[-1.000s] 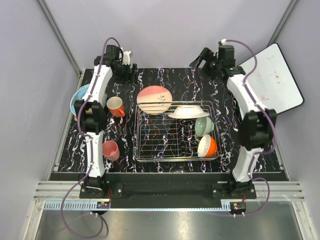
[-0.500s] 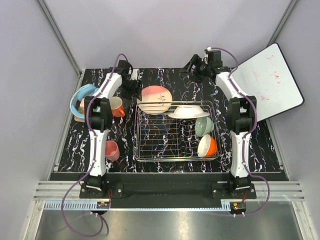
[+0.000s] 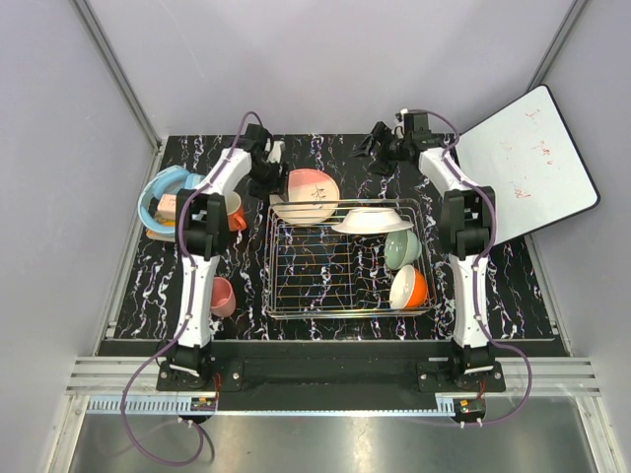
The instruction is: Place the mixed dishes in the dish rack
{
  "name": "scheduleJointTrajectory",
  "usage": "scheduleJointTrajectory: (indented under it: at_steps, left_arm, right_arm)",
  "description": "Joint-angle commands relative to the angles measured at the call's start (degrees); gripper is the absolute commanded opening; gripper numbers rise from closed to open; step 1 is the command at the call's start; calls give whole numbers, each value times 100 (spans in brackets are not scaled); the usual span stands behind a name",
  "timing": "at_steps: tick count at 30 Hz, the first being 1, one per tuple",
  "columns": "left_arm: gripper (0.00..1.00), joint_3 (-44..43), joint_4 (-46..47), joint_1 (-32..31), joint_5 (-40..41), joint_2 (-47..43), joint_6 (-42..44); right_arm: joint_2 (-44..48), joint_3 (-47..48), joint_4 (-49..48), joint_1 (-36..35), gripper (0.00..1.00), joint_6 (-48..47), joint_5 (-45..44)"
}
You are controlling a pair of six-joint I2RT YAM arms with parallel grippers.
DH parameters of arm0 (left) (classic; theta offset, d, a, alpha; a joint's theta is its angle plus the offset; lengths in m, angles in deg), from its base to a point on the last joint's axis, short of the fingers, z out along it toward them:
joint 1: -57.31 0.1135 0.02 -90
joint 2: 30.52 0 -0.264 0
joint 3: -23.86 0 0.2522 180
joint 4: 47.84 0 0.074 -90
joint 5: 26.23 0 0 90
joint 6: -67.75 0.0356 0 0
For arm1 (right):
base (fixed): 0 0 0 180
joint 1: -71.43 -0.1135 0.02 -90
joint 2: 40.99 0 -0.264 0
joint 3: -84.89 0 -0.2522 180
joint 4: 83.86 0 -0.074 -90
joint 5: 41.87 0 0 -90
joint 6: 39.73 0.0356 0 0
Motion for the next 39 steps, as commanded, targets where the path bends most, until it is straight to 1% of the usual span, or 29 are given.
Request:
scheduleJointTrajectory:
  at_steps: [1, 2, 5, 9, 11, 12, 13, 19, 23, 25, 29, 32, 35, 39]
  left_arm:
    - [69, -241, 146, -161, -367, 304, -185]
    - [69, -276, 146, -170, -489, 330, -220]
    - [74, -364, 164, -196, -735, 427, -343]
    - [73, -408, 190, -240, -1044, 550, -397]
    - [71, -417, 216, -249, -1166, 559, -396]
    - [67, -408, 269, -249, -1185, 577, -397]
    - [66, -408, 295, -249, -1202, 586, -414]
    - [63, -417, 480, -249, -1299, 682, -528]
    - [62, -426, 699, -266, -1439, 717, -721]
    - [62, -522, 744, -284, -1711, 770, -871]
    - [62, -725, 857, -520, -1774, 875, -871]
    - [62, -769, 972, -609, -1791, 955, -889]
    - [60, -777, 1086, -635, -1888, 1034, -959]
    - [60, -769, 1209, -706, -1985, 1060, -1073]
  right_arm:
    - [-129, 276, 93, -8, 84, -73, 333]
    - [-156, 276, 93, -8, 83, -64, 359]
    - [-279, 276, 137, -8, 82, -29, 473]
    - [-463, 293, 172, -25, 80, 94, 719]
    - [-577, 293, 181, -43, 79, 129, 868]
    - [-613, 320, 190, -43, 78, 129, 921]
    - [-717, 346, 251, -52, 78, 173, 1026]
    - [-1043, 662, 620, -131, 74, 33, 1256]
    - [-1158, 785, 779, -184, 74, -38, 1265]
    - [-1246, 865, 814, -219, 74, -29, 1317]
    - [-1386, 1058, 814, -263, 74, 15, 1501]
    - [-1448, 1189, 797, -289, 73, 59, 1642]
    - [-1483, 1374, 744, -298, 69, 155, 1791]
    - [-1439, 1541, 525, -386, 68, 313, 1976]
